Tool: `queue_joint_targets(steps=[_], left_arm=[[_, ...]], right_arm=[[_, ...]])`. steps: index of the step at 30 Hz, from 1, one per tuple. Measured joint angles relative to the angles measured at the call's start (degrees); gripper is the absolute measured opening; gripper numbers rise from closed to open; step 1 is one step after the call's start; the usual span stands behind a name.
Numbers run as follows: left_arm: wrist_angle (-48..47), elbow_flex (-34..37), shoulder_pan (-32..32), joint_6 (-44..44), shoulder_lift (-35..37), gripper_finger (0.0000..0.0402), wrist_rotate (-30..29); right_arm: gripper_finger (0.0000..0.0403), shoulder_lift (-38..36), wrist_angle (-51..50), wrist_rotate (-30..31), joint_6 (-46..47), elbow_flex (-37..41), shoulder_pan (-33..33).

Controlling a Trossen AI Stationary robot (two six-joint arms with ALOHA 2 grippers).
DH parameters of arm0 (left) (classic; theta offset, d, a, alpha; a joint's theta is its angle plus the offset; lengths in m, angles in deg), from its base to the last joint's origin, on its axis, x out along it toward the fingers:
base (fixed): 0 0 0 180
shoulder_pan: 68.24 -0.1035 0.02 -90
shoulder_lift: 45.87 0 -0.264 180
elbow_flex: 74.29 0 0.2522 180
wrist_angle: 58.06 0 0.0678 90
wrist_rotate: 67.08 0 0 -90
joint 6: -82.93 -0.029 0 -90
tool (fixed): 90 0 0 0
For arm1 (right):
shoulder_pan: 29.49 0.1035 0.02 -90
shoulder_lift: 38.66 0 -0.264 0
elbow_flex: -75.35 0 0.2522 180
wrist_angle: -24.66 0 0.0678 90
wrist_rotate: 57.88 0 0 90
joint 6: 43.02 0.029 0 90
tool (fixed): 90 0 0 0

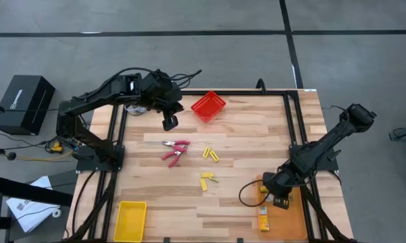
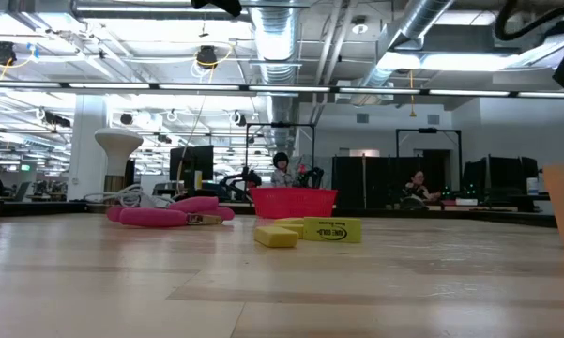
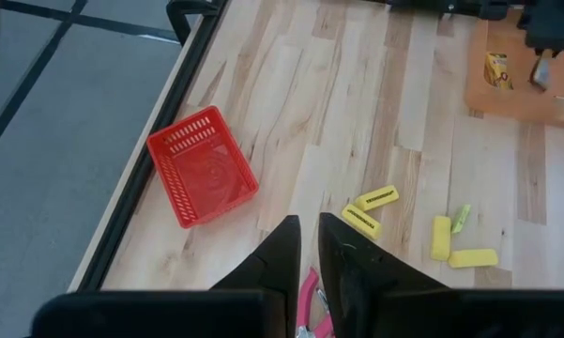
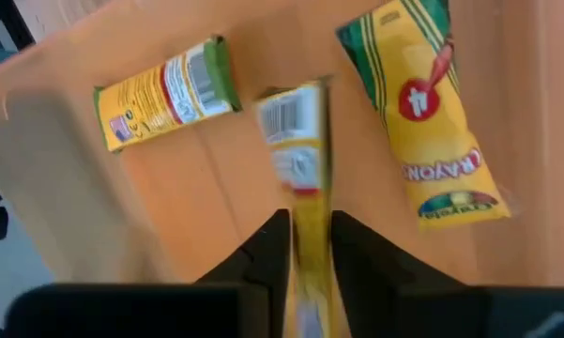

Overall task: Pick & Place School Supplies
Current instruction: Put the crayon box into the orange bin, then put the yellow eraser into the yellow bin

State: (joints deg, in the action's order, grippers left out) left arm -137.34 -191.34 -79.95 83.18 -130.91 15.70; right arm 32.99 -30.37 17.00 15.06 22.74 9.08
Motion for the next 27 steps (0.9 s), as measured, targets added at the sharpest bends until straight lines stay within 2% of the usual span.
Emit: queue_joint_targets(steps=[6,14,17,21,25,27], left_arm=[[0.0,0.0,0.01,0.02,0.0,0.0034,0.0],[0.0,0.0,0.01,0.0,0.0,0.0034,0.0],[0.0,0.0,0.01,-0.24,0.0,0.0034,1.65],[0.02,-0.17,0.53,-0.39,-2.31,0.0035,4.97],[1.79,-0.15,2.26,-2.24,-7.27,0.005,5.65],[2.79,-0.15,3.11,-2.92,-10.56,0.0068,6.68]], right_arm=[[0.0118,-1.78,0.18,0.52,1.58,-0.02,-0.02],[0.0147,-10.62,1.35,6.87,7.01,-0.04,-0.11],[0.0146,-15.19,4.1,12.75,9.53,-0.04,-0.93],[0.0138,-21.43,11.37,24.93,9.67,-0.04,-3.37],[0.013,-26.77,20.8,39.62,4.04,-0.04,-6.98],[0.0129,-29.34,25.51,44.89,-0.64,-0.07,-9.27]])
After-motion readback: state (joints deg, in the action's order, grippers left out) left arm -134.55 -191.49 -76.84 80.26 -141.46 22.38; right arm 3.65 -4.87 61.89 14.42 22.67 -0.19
